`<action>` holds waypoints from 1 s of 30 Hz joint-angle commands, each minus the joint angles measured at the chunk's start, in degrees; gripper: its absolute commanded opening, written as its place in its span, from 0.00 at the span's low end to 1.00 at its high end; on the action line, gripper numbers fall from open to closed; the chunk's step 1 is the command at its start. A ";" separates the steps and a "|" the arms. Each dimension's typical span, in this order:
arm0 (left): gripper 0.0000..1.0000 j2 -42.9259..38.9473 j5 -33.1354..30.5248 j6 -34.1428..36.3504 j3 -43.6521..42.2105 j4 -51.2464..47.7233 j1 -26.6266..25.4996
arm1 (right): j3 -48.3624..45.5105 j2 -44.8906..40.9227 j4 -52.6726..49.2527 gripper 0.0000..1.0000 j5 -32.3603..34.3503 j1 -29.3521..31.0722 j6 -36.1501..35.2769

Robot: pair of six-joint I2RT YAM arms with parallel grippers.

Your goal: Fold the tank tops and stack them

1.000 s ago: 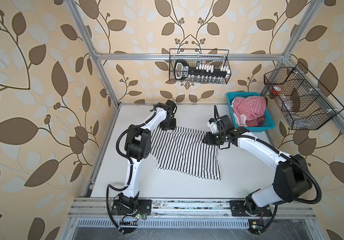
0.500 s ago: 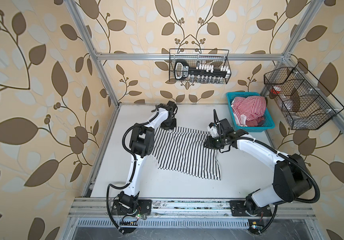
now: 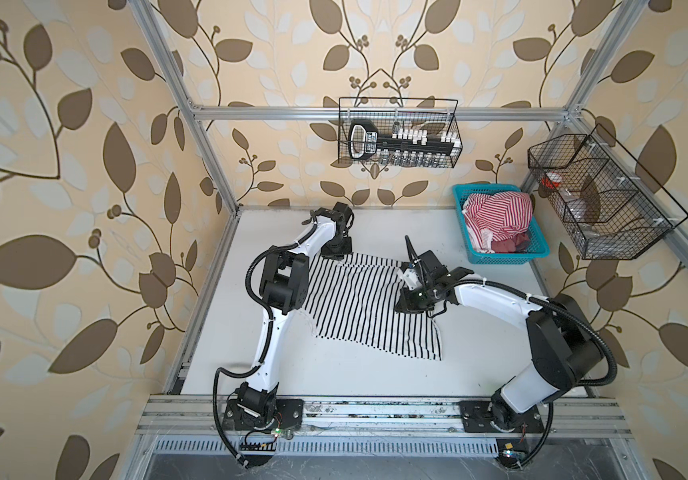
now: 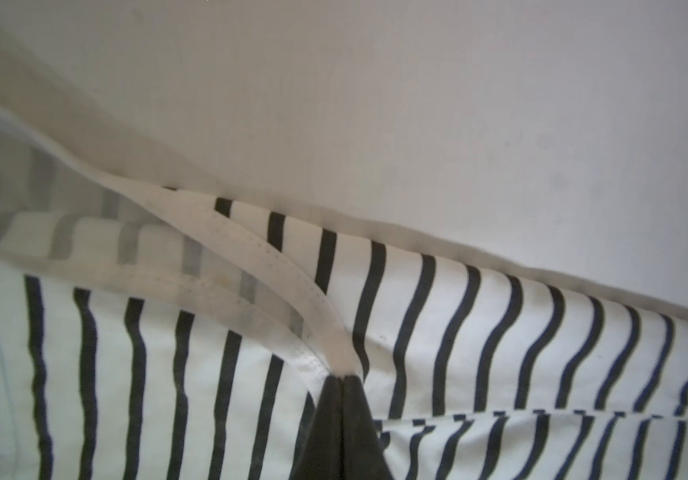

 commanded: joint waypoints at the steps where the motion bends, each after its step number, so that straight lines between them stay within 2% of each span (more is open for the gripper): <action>1: 0.00 -1.69 0.17 -1.07 2.79 -0.11 0.88 | -0.35 2.24 1.75 0.09 -1.61 1.66 0.61; 9: 0.00 -0.19 0.70 -1.78 7.57 -0.21 1.80 | -1.32 5.41 2.05 0.05 -1.05 4.41 1.07; 17: 0.00 4.66 2.64 -1.58 18.17 -3.51 3.34 | -3.36 7.65 1.07 0.05 -0.38 4.83 1.09; 20: 0.00 3.81 3.26 -1.04 16.77 -5.92 3.43 | -3.28 8.12 1.07 0.05 -0.67 4.80 1.16; 21: 0.07 2.37 3.48 -0.90 13.92 -5.42 3.43 | -3.07 8.34 1.05 0.05 -0.91 4.83 1.14; 22: 0.17 1.02 3.94 -0.84 11.22 -4.62 3.42 | -2.84 8.59 1.00 0.05 -0.95 4.84 0.99; 24: 0.30 -2.15 6.33 -0.74 4.75 -2.29 3.34 | -2.31 9.12 0.83 0.05 -1.07 4.80 0.74; 27: 0.40 -4.50 7.79 -0.83 -0.86 -0.95 2.95 | -1.82 9.72 0.73 0.05 -1.12 4.81 0.47; 30: 0.47 -4.17 8.43 -0.70 -2.21 -1.05 2.41 | -1.68 10.03 0.73 0.05 -1.21 4.85 0.37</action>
